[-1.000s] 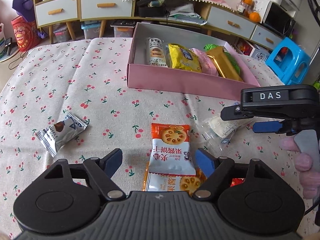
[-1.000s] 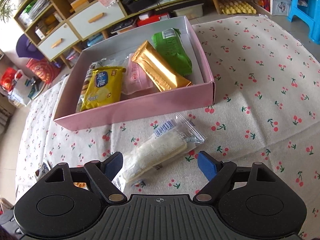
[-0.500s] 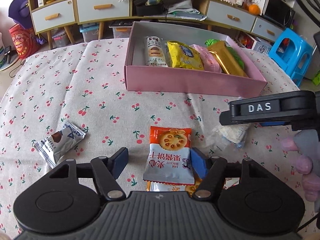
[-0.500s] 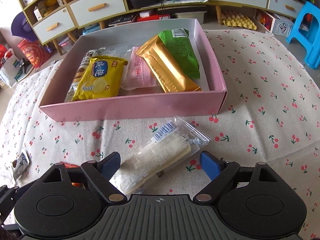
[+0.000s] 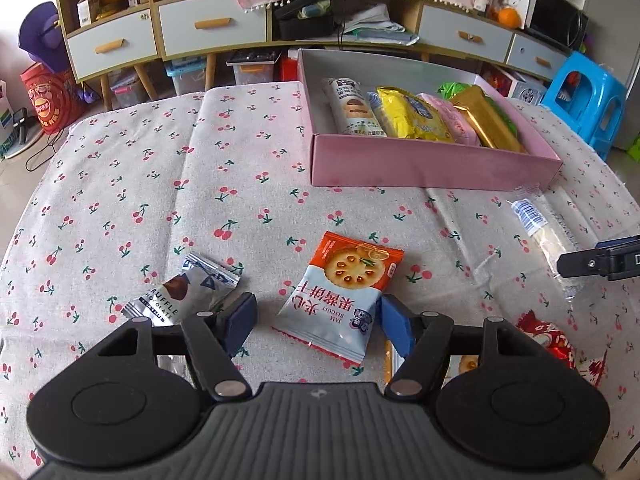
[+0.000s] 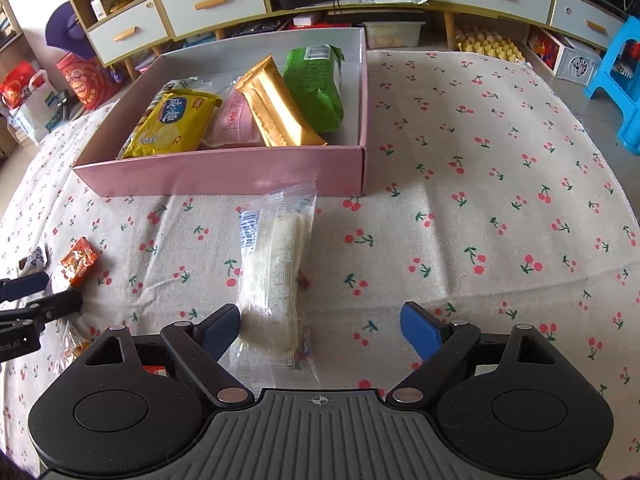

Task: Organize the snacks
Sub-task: 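Grasp the orange biscuit pack with the left tool while the right tool grasps the clear bagged bread roll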

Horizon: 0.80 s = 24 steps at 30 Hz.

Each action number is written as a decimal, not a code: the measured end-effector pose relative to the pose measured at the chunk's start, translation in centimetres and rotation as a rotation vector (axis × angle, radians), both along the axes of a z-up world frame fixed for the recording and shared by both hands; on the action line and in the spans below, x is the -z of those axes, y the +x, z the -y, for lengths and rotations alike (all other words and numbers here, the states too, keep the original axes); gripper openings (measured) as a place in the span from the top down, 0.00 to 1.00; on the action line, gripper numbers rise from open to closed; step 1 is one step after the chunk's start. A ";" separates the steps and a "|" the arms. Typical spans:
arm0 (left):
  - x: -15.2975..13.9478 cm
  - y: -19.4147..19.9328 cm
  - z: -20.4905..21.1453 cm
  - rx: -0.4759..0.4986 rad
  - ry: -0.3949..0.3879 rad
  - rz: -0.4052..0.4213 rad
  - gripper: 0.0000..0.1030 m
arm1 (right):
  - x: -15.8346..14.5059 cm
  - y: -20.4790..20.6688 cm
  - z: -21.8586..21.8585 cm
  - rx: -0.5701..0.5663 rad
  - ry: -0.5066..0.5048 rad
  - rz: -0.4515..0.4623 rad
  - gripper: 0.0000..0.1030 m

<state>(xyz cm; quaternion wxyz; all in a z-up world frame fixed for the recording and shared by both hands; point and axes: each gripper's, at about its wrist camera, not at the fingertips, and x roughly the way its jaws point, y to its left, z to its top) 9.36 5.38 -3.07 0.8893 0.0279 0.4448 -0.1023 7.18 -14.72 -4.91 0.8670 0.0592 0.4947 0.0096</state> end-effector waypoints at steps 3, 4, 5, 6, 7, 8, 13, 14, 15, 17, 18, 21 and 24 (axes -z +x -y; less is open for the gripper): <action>-0.1 0.0 -0.1 -0.008 -0.006 -0.004 0.36 | 0.0 -0.4 0.7 0.002 0.008 0.011 0.13; -0.1 0.1 0.1 -0.004 -0.005 -0.003 0.36 | 0.0 -0.4 0.7 -0.004 0.007 0.016 0.13; -0.1 0.1 0.3 0.008 -0.005 0.001 0.35 | 0.0 -0.5 0.7 -0.011 0.003 0.020 0.13; -0.1 0.2 0.4 0.024 -0.004 0.006 0.35 | 0.0 -0.4 0.5 -0.020 0.000 0.023 0.13; 0.0 0.2 0.5 0.038 -0.001 0.009 0.35 | 0.1 -0.4 0.4 -0.031 0.000 0.026 0.13; 0.0 0.3 0.6 0.051 0.000 0.010 0.33 | 0.1 -0.5 0.3 -0.041 0.005 0.033 0.13; 0.3 0.5 0.7 0.084 0.008 0.021 0.30 | 0.3 -0.6 -1.0 -0.106 -0.006 0.065 0.14; 0.3 0.5 0.7 0.083 0.007 0.021 0.30 | 0.4 -0.6 -1.4 -0.123 -0.027 0.071 0.14; 0.3 0.5 0.7 0.081 0.007 0.021 0.30 | 0.5 -0.7 -1.8 -0.139 -0.050 0.077 0.13; 0.2 0.5 0.6 0.075 0.008 0.022 0.33 | 0.7 -0.9 -2.5 -0.168 -0.090 0.089 0.14; 0.2 0.5 0.6 0.073 0.007 0.021 0.34 | 0.7 -1.0 -2.7 -0.177 -0.099 0.098 0.14; 0.0 0.6 0.5 0.057 0.006 0.020 0.45 | 0.7 -1.0 -2.9 -0.190 -0.091 0.107 0.16; -0.2 0.8 0.2 0.038 -0.005 0.014 0.53 | 0.5 -1.1 -3.1 -0.195 -0.084 0.117 0.25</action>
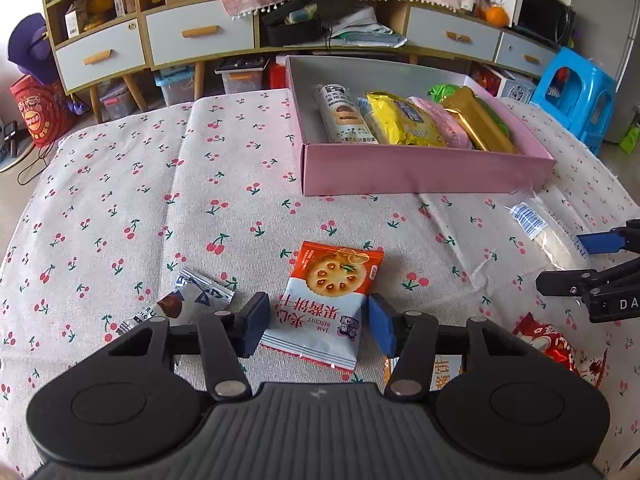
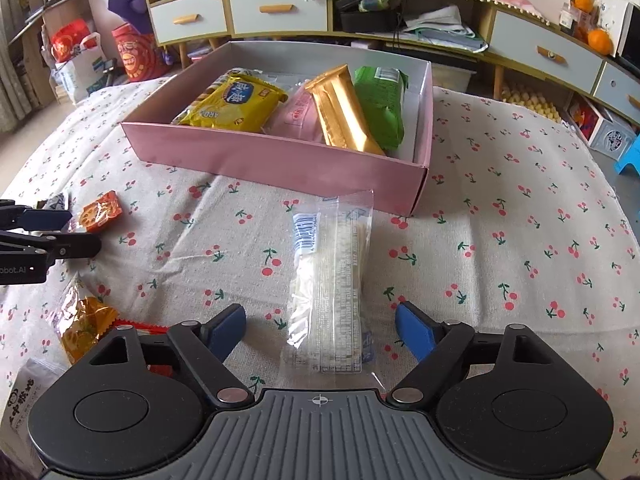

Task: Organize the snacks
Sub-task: 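Grasp the orange biscuit pack with the left tool while the right tool grasps the clear bagged bread roll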

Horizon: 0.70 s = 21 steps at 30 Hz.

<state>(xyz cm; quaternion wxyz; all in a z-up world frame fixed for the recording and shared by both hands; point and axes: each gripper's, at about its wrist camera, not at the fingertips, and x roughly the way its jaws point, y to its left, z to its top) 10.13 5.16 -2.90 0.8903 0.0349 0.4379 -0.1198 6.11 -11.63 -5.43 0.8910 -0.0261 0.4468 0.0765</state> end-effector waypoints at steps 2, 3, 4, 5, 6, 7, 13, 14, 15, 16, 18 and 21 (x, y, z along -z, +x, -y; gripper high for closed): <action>-0.1 0.1 -0.2 -0.014 -0.010 -0.005 0.57 | -0.1 -0.1 -0.2 -0.007 0.003 0.007 0.33; -0.1 0.1 -0.2 -0.021 -0.015 -0.008 0.57 | -0.2 -0.1 -0.2 -0.011 0.005 0.009 0.39; -0.2 0.1 -0.4 -0.026 -0.023 -0.011 0.58 | -0.3 -0.1 -0.3 -0.014 0.006 0.011 0.44; -0.3 0.1 -0.4 -0.031 -0.030 -0.012 0.60 | -0.3 -0.1 -0.3 -0.014 0.005 0.014 0.48; -0.3 0.2 -0.5 -0.037 -0.040 -0.016 0.60 | -0.4 -0.1 -0.3 -0.015 0.004 0.016 0.59; -0.4 0.2 -0.6 -0.043 -0.051 -0.020 0.61 | -0.4 -0.1 -0.3 -0.017 0.010 0.015 0.64; -0.8 0.3 -0.8 -0.062 -0.095 -0.027 0.63 | -0.8 0.2 0.2 0.009 0.064 -0.014 0.67; -0.9 0.2 -0.8 -0.062 -0.098 -0.026 0.63 | -1.0 0.3 0.4 0.015 0.084 -0.026 0.67; -0.9 0.2 -0.8 -0.063 -0.102 -0.025 0.63 | -1.1 0.4 0.6 0.022 0.110 -0.040 0.68; -1.0 0.3 -0.7 -0.066 -0.108 -0.026 0.63 | -1.3 0.4 0.8 0.029 0.136 -0.054 0.68; -1.2 0.3 -0.7 -0.068 -0.121 -0.031 0.63 | -1.6 0.4 1.0 0.040 0.181 -0.081 0.68; -1.5 0.4 -0.7 -0.070 -0.139 -0.036 0.64 | -2.1 0.4 1.2 0.058 0.235 -0.115 0.68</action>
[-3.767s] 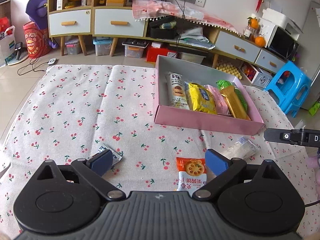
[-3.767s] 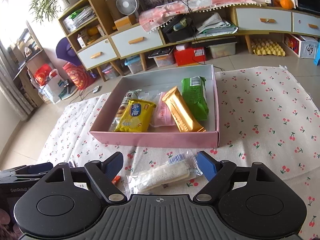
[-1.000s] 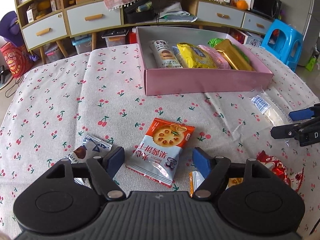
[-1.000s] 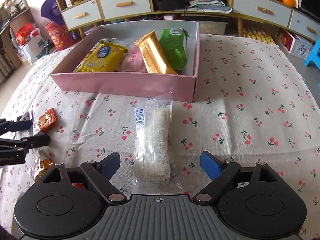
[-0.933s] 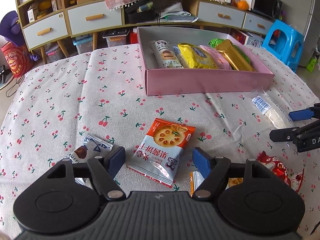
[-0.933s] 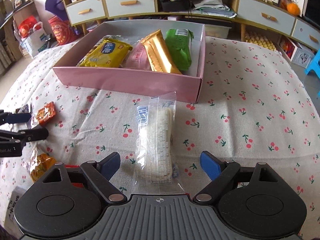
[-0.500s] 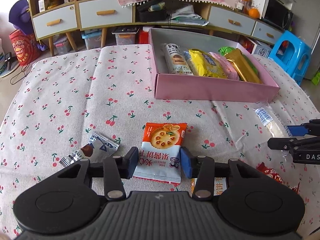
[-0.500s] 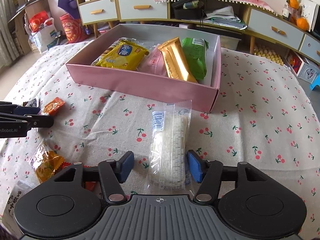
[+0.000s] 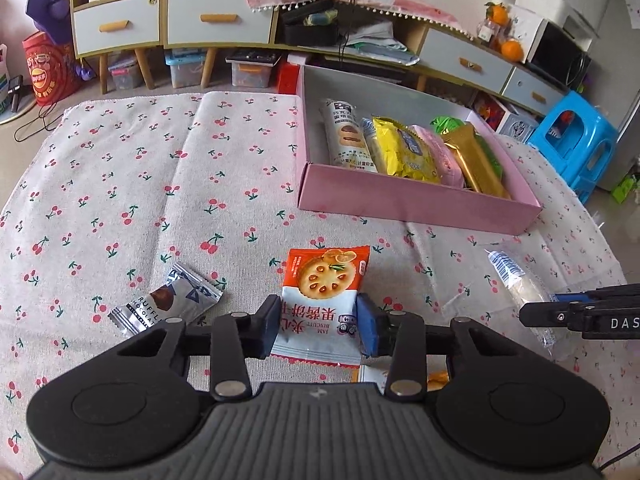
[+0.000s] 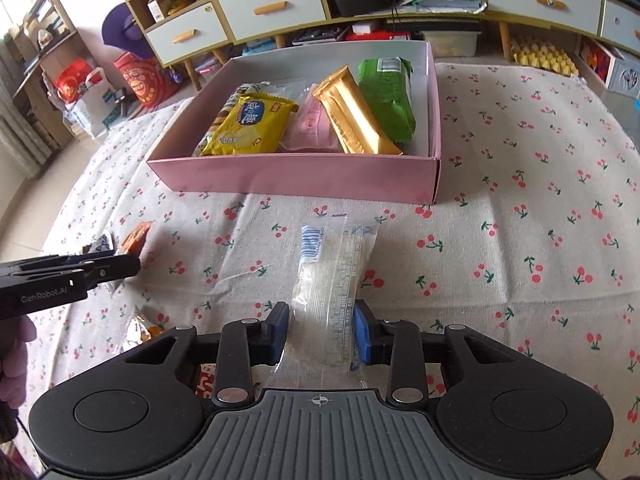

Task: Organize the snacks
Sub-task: 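Grasp the orange biscuit pack with the left tool while the right tool grasps the clear bagged bread roll, then carry the biscuit pack and bread roll into the pink box and lower them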

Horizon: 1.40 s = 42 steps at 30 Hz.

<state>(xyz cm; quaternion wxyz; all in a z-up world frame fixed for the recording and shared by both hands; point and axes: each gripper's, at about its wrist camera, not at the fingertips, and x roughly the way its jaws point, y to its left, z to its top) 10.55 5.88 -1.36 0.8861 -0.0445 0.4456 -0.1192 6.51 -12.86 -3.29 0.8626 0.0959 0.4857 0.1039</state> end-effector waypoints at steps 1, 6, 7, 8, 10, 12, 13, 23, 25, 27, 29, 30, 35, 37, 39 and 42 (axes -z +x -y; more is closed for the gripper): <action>-0.1 0.0 0.0 -0.001 -0.005 0.000 0.64 | -0.2 0.0 0.1 0.007 0.021 -0.012 0.68; -1.0 0.4 0.0 -0.012 -0.041 0.004 0.64 | -1.1 -0.1 0.5 0.023 0.093 -0.042 0.69; -1.2 0.5 0.0 -0.013 -0.051 0.008 0.64 | -1.4 -0.2 0.5 0.024 0.106 -0.043 0.69; -1.5 0.6 0.1 -0.013 -0.058 0.013 0.64 | -1.6 -0.2 0.5 0.025 0.115 -0.041 0.69; -2.0 0.8 0.3 -0.015 -0.071 0.025 0.64 | -2.1 -0.1 0.7 0.031 0.133 -0.037 0.69; -2.3 1.1 0.5 -0.017 -0.084 0.035 0.64 | -2.6 0.0 0.9 0.040 0.152 -0.030 0.69; -2.5 1.3 0.7 -0.018 -0.089 0.039 0.64 | -2.9 0.1 1.0 0.044 0.160 -0.024 0.69; -3.5 4.7 3.2 -0.042 -0.117 0.094 0.64 | -5.1 1.6 1.8 0.091 0.218 0.026 0.69; -3.4 5.8 3.7 -0.042 -0.093 0.108 0.64 | -5.5 1.9 2.1 0.101 0.230 0.043 0.69; -3.0 6.9 4.1 -0.054 -0.066 0.120 0.64 | -5.8 2.3 2.6 0.112 0.238 0.058 0.69; -2.6 7.9 4.1 -0.076 -0.051 0.123 0.64 | -5.8 2.7 3.2 0.131 0.250 0.070 0.69; -2.3 8.3 4.1 -0.086 -0.044 0.126 0.64 | -5.8 3.0 3.4 0.140 0.257 0.075 0.69; -1.6 9.0 3.4 -0.145 -0.029 0.156 0.62 | -5.4 4.5 4.2 0.178 0.296 0.092 0.69; -1.5 8.8 3.5 -0.139 -0.031 0.178 0.61 | -5.3 5.0 4.1 0.185 0.307 0.100 0.69; -1.6 8.7 3.5 -0.142 -0.036 0.184 0.58 | -5.1 5.7 3.9 0.185 0.307 0.106 0.69; -1.8 8.4 3.5 -0.133 -0.042 0.181 0.53 | -4.8 7.0 3.3 0.190 0.327 0.093 0.69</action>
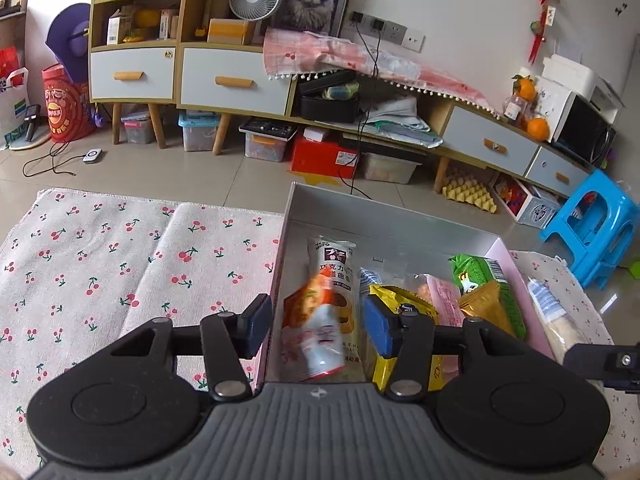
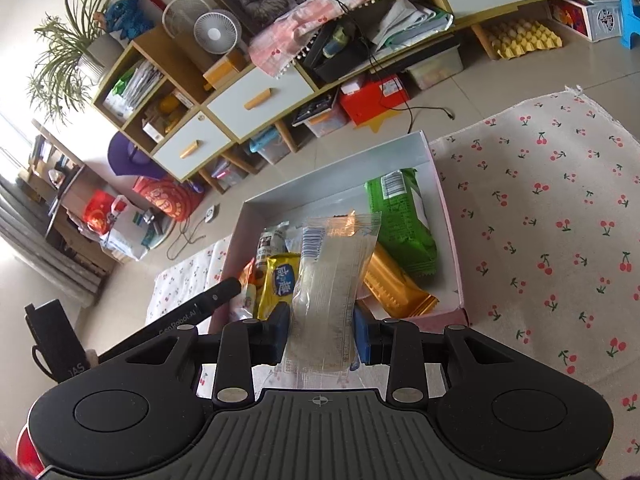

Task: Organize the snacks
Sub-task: 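Carry the biscuit pack and bread roll into the pink box and lower them, then open both tools to release the snacks and lift out of the box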

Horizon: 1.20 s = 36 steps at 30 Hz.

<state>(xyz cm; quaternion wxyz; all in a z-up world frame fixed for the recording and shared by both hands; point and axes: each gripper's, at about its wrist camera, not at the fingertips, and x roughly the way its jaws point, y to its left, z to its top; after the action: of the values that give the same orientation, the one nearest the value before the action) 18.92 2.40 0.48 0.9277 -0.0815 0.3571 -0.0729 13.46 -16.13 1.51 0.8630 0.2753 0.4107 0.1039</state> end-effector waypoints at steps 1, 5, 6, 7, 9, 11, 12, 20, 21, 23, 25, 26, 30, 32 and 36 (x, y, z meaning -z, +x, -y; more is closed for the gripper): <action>-0.1 0.0 0.0 0.002 -0.001 -0.002 0.51 | 0.1 0.6 -0.2 0.008 0.013 -0.008 0.68; -0.4 -0.3 -0.1 0.016 0.009 0.011 0.43 | 0.2 3.6 -1.3 0.023 0.036 -0.029 0.68; -0.4 -0.4 -0.1 0.022 0.017 0.011 0.43 | 0.2 4.7 -1.9 0.009 0.022 -0.039 0.68; -0.5 -0.4 -0.1 0.027 0.026 0.011 0.43 | 0.2 5.5 -2.4 -0.008 0.004 -0.049 0.68; -0.5 -0.6 -0.3 0.027 0.031 0.014 0.42 | 0.2 7.4 -3.6 -0.040 -0.057 -0.072 0.68; -0.6 -0.5 -0.6 0.026 0.022 0.010 0.41 | 0.2 9.0 -4.6 -0.072 -0.108 -0.091 0.68; -0.6 -0.4 -0.7 0.027 0.014 0.005 0.40 | 0.2 9.7 -4.9 -0.069 -0.116 -0.102 0.68; -0.4 0.0 -1.2 0.026 -0.004 -0.023 0.40 | 1.6 13.0 -4.9 0.103 -0.135 -0.223 0.68; -0.4 0.1 -1.2 0.026 -0.004 -0.027 0.40 | 1.7 13.0 -4.8 0.110 -0.119 -0.217 0.68; -0.2 0.0 -1.2 0.026 0.001 -0.031 0.40 | 1.6 12.8 -4.4 0.109 -0.049 -0.163 0.65; -0.1 0.0 -1.1 0.026 0.008 -0.033 0.39 | 1.4 12.4 -4.2 0.102 -0.013 -0.134 0.50; -0.1 -0.1 -1.2 0.025 0.010 -0.033 0.38 | 1.1 12.3 -4.2 0.097 -0.021 -0.125 0.47; -0.1 -0.2 -0.9 0.026 0.015 -0.039 0.37 | 0.7 11.6 -4.4 0.070 -0.075 -0.122 0.46; -0.2 -0.4 -0.8 0.030 0.021 -0.039 0.36 | 0.5 11.1 -4.1 0.067 -0.070 -0.125 0.46; -0.4 -0.8 -0.3 0.038 0.036 -0.035 0.33 | 0.0 10.2 -3.6 0.062 -0.077 -0.114 0.46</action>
<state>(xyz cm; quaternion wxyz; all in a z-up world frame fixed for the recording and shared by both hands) 18.08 2.74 0.85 0.9211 -0.0592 0.3758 -0.0828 23.64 -12.58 1.55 0.8510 0.2599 0.4541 0.0451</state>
